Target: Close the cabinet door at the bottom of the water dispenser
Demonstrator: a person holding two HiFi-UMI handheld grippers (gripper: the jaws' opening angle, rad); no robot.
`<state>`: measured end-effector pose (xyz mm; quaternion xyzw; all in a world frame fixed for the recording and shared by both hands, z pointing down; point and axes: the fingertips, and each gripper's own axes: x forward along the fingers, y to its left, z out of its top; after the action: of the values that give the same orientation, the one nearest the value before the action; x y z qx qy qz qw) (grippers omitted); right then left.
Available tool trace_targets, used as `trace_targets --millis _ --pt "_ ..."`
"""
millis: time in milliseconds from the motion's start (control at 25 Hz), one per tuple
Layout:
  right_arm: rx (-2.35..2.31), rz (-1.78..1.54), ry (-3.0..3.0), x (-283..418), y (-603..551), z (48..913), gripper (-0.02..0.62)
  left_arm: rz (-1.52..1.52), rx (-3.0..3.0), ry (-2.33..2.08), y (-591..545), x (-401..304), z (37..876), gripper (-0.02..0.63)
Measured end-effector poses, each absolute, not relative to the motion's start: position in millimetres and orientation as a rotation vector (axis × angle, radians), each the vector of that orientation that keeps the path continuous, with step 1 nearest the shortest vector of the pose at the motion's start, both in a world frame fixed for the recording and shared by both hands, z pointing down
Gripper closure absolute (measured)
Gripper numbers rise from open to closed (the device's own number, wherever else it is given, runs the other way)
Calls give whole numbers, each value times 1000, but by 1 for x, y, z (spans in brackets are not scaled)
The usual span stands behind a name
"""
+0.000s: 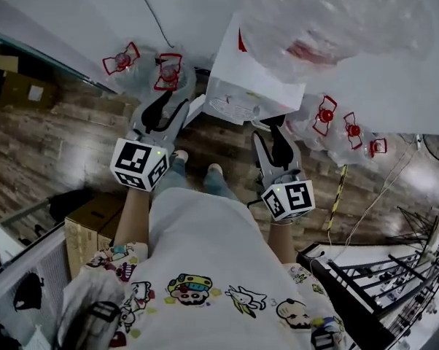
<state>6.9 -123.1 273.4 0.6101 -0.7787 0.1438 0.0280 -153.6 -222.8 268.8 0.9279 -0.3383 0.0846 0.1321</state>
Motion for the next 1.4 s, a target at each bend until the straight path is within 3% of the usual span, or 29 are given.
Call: trace_targets --millis 560,1400 --pt "1305 499 -2631 -45 -130 323 419 274 2387 -1421 -144 -230 327 446" --pt "1280 668 -2523 -133 -148 475 423 392 2291 -1344 -150 -284 499 446"
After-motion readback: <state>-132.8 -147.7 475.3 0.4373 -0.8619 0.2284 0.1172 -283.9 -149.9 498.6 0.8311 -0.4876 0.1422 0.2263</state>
